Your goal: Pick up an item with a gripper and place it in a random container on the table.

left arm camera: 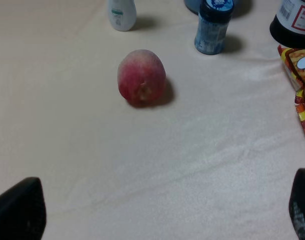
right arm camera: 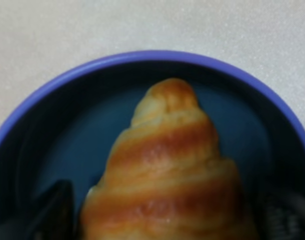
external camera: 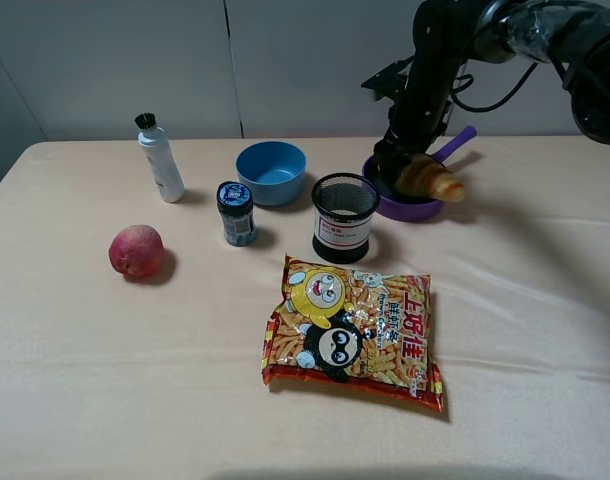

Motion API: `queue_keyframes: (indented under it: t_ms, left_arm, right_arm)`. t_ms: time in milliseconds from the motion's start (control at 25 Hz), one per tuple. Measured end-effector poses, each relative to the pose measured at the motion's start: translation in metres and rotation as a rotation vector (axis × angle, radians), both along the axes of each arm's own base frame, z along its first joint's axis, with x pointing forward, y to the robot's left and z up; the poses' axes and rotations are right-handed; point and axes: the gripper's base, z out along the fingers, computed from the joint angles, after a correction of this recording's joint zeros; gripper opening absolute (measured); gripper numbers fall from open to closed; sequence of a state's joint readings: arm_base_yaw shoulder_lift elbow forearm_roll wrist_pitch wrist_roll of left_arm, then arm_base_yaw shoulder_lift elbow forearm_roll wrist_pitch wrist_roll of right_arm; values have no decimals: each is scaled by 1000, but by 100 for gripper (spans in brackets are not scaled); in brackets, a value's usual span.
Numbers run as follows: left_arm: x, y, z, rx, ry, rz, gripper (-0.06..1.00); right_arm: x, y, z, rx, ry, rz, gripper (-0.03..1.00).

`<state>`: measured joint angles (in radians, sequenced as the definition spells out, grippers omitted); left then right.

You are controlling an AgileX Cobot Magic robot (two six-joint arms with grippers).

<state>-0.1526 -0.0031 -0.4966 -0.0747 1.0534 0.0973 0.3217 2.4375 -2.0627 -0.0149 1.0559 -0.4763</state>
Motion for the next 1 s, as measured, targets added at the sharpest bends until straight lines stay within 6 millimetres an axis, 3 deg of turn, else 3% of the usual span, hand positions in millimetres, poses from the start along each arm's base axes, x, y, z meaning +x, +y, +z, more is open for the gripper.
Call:
queue_keyframes:
  t_ms: [120, 360, 1000]
  left_arm:
    - [0, 0, 0, 0, 0, 0, 99]
    - [0, 0, 0, 0, 0, 0, 99]
    - [0, 0, 0, 0, 0, 0, 99]
  right_arm:
    - [0, 0, 2, 2, -3, 0, 67]
    - [0, 0, 11, 10, -21, -1, 69]
    - [-14, -5, 88, 66, -107, -100, 69]
